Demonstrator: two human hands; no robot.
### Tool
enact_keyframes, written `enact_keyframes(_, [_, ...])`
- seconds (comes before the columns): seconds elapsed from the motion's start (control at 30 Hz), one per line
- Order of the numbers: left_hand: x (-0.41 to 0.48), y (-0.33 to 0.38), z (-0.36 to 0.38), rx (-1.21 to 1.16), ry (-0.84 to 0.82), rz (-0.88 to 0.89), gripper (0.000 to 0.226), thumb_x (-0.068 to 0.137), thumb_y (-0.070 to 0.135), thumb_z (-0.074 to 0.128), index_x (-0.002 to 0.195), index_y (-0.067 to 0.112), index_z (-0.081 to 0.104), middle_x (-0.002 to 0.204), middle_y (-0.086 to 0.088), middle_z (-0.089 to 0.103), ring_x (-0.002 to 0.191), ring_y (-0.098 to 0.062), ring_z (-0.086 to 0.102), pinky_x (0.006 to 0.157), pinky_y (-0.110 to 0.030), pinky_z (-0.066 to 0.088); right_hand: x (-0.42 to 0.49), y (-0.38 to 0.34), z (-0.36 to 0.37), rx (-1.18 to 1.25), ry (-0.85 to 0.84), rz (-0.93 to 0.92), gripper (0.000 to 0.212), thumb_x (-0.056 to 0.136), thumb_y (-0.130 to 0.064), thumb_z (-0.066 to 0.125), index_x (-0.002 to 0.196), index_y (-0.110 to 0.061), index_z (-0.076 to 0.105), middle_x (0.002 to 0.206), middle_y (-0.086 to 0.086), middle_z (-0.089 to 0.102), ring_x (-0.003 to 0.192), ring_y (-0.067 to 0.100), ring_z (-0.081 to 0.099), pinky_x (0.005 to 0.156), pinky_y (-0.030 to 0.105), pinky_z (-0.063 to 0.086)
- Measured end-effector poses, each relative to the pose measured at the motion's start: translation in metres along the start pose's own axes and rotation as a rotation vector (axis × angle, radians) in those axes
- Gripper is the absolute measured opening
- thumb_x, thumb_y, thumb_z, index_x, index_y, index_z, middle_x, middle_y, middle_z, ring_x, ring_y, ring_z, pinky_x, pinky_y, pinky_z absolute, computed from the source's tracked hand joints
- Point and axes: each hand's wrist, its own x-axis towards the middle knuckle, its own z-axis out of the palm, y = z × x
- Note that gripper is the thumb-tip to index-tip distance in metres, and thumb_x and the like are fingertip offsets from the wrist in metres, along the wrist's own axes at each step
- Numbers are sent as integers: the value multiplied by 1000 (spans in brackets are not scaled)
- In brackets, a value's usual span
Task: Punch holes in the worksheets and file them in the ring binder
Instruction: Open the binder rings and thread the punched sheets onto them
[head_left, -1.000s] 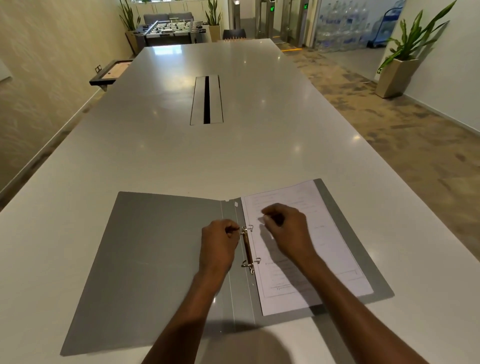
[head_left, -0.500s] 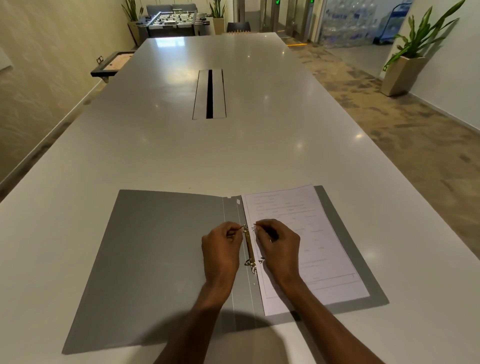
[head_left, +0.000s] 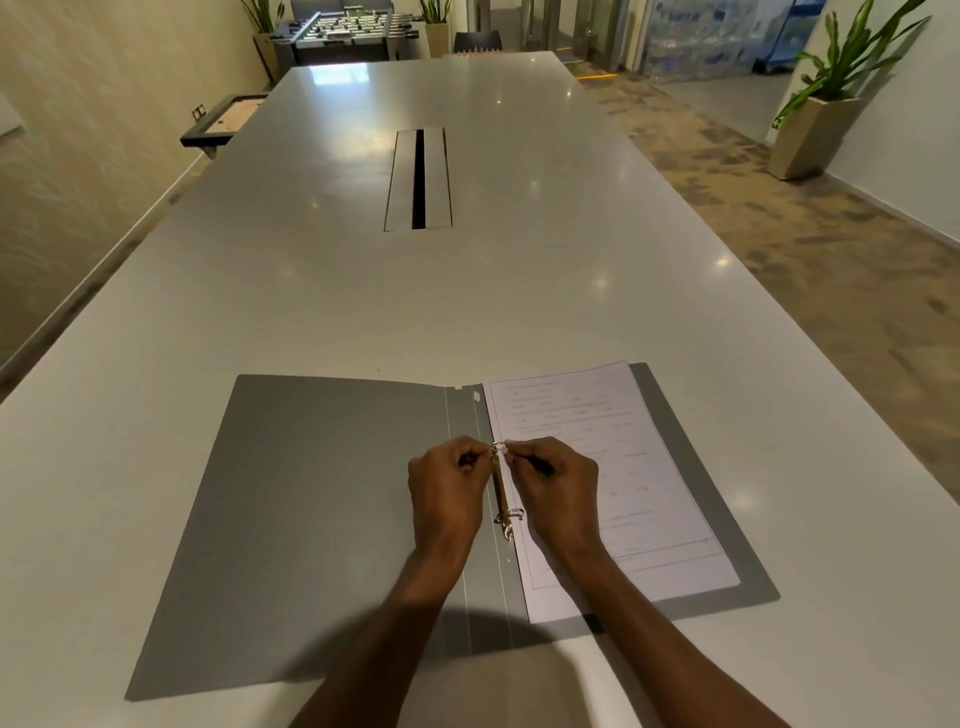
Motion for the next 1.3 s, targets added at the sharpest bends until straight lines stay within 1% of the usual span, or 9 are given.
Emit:
enact_keyframes(0.37, [-5, 4, 0, 12, 18, 30, 7, 93, 22, 77, 94, 17, 81, 80, 5, 77, 71, -8, 72, 71, -23, 64, -3, -7, -2, 49, 6, 32, 13, 93, -12, 74, 103, -16, 81, 94, -7, 79, 90, 11, 76, 83, 27, 63])
enact_keyframes(0.5, [-3, 10, -1, 9, -15, 58, 9, 96, 13, 69, 90, 17, 74, 76, 5, 72, 67, -7, 69, 61, -17, 58, 1, -20, -9, 43, -22, 78, 14, 93, -8, 72, 102, -14, 81, 90, -7, 78, 88, 6, 74, 81, 21, 62])
enact_keyframes(0.63, [1, 7, 2, 55, -123, 97, 15, 101, 21, 63, 99, 22, 77, 90, 6, 73, 78, -7, 71, 70, -20, 61, -2, -21, -24, -42, 11, 34, 19, 94, -12, 73, 108, -24, 74, 99, -14, 74, 90, -2, 71, 86, 12, 57])
enact_keyframes(0.73, [3, 6, 3, 96, -175, 114, 22, 103, 22, 63, 91, 15, 80, 88, 3, 74, 76, -7, 72, 69, -15, 59, -13, -21, -43, -149, 67, 16, 24, 95, -11, 71, 118, -17, 71, 114, -8, 70, 101, -1, 64, 91, 7, 50])
enact_keyframes(0.83, [4, 9, 0, 92, -182, 93, 34, 103, 18, 64, 73, 5, 72, 70, 0, 68, 57, -1, 64, 53, -9, 47, -33, -17, -65, -282, 122, -12, 30, 97, -14, 69, 127, -16, 66, 129, -2, 67, 119, 13, 61, 105, 24, 45])
enact_keyframes(0.93, [3, 15, -1, 66, -189, 31, 46, 103, 13, 63, 64, -10, 60, 55, 5, 53, 44, 7, 55, 43, -8, 36, -59, -10, -83, -456, 127, 71, 48, 99, -25, 66, 144, -15, 55, 152, 2, 53, 139, 20, 50, 114, 34, 40])
enact_keyframes(1.03, [-1, 21, -1, 68, -203, 6, 49, 103, 12, 62, 58, -5, 55, 51, 9, 50, 40, 7, 53, 40, -9, 34, -82, -7, -100, -660, 102, 144, 61, 100, -35, 60, 154, -11, 43, 165, 8, 35, 152, 28, 32, 122, 49, 33])
enact_keyframes(1.17, [-9, 21, 2, 106, -214, -16, 46, 103, 16, 64, 62, -3, 62, 53, 8, 57, 45, 10, 60, 40, -10, 40, -100, -4, -114, -842, 70, 288, 77, 99, -51, 48, 160, -9, 27, 170, 15, 21, 158, 32, 16, 129, 49, 13])
enact_keyframes(1.3, [-23, 28, 1, 158, -208, -41, 52, 103, 15, 63, 53, 12, 50, 50, 8, 50, 40, 11, 54, 37, -10, 33, -117, -1, -119, -924, 87, 326, 91, 93, -65, 32, 162, -7, 17, 170, 17, 18, 159, 31, 10, 129, 51, 6])
